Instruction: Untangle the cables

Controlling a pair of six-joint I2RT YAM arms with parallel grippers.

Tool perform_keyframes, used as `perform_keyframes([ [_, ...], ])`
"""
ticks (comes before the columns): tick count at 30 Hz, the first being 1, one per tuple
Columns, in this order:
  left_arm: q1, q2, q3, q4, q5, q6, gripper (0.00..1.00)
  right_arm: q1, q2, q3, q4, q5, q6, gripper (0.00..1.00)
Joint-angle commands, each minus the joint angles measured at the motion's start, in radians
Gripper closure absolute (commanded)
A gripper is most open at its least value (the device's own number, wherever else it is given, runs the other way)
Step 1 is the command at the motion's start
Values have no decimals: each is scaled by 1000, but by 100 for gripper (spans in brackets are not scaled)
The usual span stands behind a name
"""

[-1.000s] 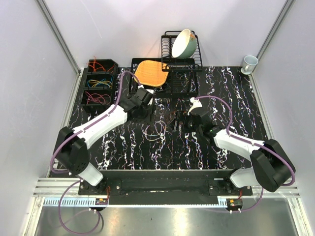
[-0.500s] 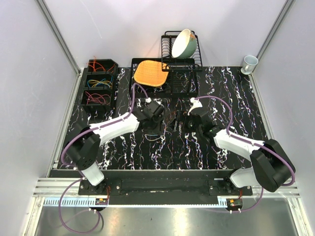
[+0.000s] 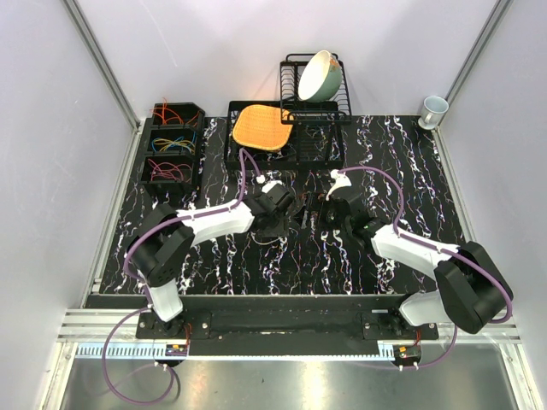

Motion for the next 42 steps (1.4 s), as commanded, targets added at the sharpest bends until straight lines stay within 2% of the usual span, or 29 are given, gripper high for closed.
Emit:
perform_keyframes([
  [1,-2,0,3,54,-91,-15,48,-4,-11,19,16,21,5,4],
  [5,-1,32,15,48,-102,-18,49,-4,-11,18,16,23,5,4],
  [15,-1,86,17,71,-137,-30,60,-4,-11,19,16,20,4,4],
  [18,-2,96,23,61,-154,-35,68,-4,-10,19,18,20,4,4],
  [19,-1,99,25,55,-159,-41,76,-5,-10,19,18,20,2,5],
  [22,-2,104,28,42,-168,-46,91,-4,-11,19,18,21,4,4],
  [23,-1,104,28,37,-168,-46,100,-4,-10,19,16,20,4,4],
  [30,1,12,12,-40,-215,-7,100,-5,-10,21,15,20,2,4],
  [38,50,-285,18,-265,-372,100,100,-4,-10,21,16,20,4,4],
  [42,140,-425,21,-325,-358,160,100,-4,-10,24,13,20,4,4],
])
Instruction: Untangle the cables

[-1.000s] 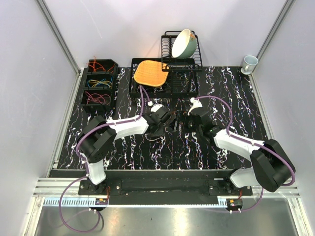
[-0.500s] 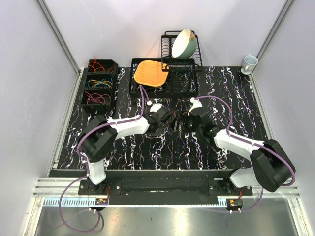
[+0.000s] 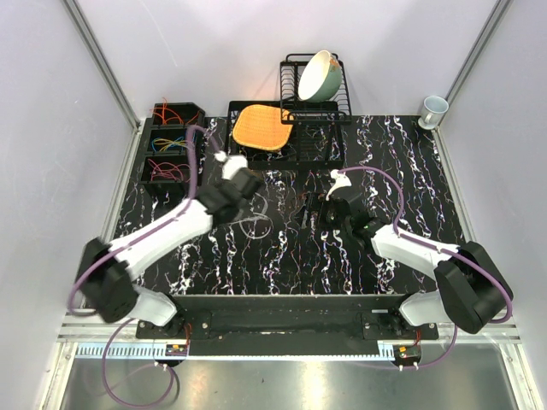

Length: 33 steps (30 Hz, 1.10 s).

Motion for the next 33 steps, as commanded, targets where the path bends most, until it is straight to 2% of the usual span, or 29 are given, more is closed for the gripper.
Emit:
perform_keyframes([
  [1,89,-174,19,-97,-62,83,100,-5,-9,24,14,21,4,4],
  [6,137,-286,88,-155,-40,141,100,-4,-1,30,7,21,4,4],
  [11,189,-334,169,-222,-99,192,100,-5,5,38,-2,21,5,4],
  [14,240,-366,188,-235,10,206,100,-4,11,42,-6,21,5,4],
  [17,241,-412,162,-140,191,246,100,-4,25,58,-6,-11,-14,4],
  [19,240,-428,160,-130,240,246,100,-4,23,59,11,-91,-34,4],
  [22,240,-422,180,-155,225,238,100,-4,33,59,79,-188,-56,4],
  [30,241,-431,243,-186,262,227,100,-2,278,294,62,-311,-62,0],
  [33,241,-438,254,-189,293,227,100,-2,356,395,51,-356,-13,0],
])
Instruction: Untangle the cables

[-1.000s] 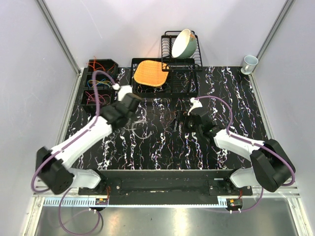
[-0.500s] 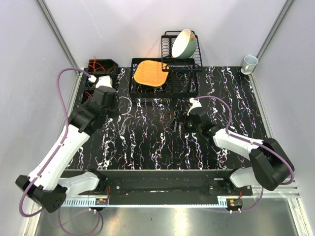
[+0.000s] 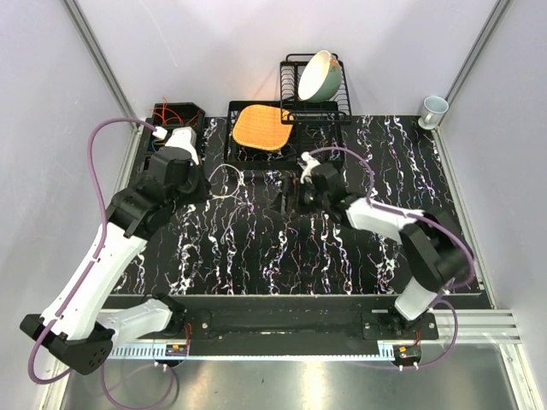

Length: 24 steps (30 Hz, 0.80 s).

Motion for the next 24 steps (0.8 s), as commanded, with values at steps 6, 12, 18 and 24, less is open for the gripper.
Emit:
perform_keyframes([
  [6,0,-33,40,1,74,10,100,3,167,216,161,-170,216,0],
  [12,0,-36,26,5,82,15,100,34,270,290,213,-195,317,1],
  [18,0,-38,15,8,88,17,100,55,355,360,181,-198,314,4],
  [24,0,-45,-3,13,84,18,100,72,414,387,156,-205,319,25],
])
